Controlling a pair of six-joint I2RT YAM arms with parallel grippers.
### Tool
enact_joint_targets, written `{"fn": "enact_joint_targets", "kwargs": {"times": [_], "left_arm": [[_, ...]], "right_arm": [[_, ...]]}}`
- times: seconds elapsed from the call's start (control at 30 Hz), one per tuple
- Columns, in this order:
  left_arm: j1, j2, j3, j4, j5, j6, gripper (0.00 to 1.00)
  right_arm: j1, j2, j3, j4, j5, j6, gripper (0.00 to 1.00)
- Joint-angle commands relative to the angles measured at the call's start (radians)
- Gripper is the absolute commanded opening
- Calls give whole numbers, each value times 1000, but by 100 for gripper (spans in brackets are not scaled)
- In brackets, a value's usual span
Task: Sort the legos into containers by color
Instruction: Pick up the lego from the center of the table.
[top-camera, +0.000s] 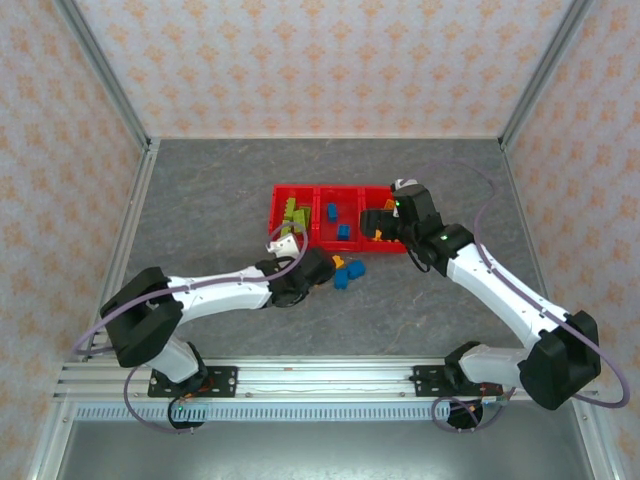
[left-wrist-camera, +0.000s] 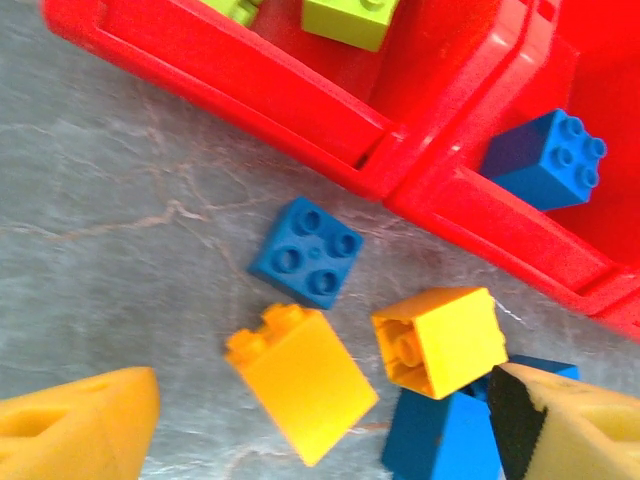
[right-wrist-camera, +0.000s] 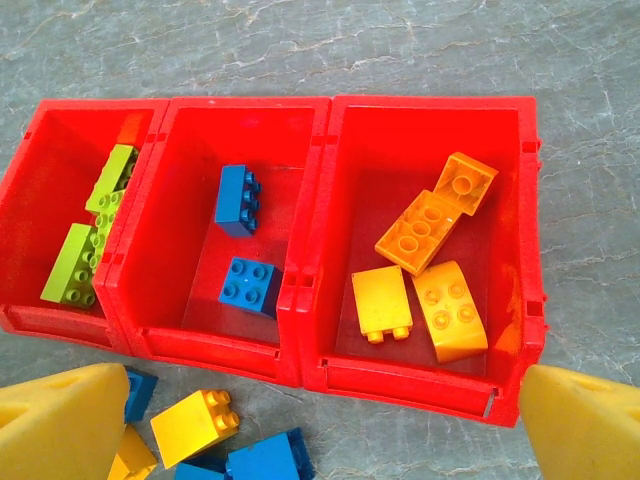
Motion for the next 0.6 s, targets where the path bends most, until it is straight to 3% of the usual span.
{"fn": "enact_joint_targets", "kwargs": {"times": [0.0,0.3,0.57], "left_arm": [[-12,56,26,68,-15,-98,85],[-20,131,34,70,-22,-127,67],[-19,160,26,65,-34,-136,63]], "right_arm": [[5,-10,25,13,-3,-2,100],[5,-28,10,18,7,-6,100],[5,-27,5,23,5,-6,100]]}}
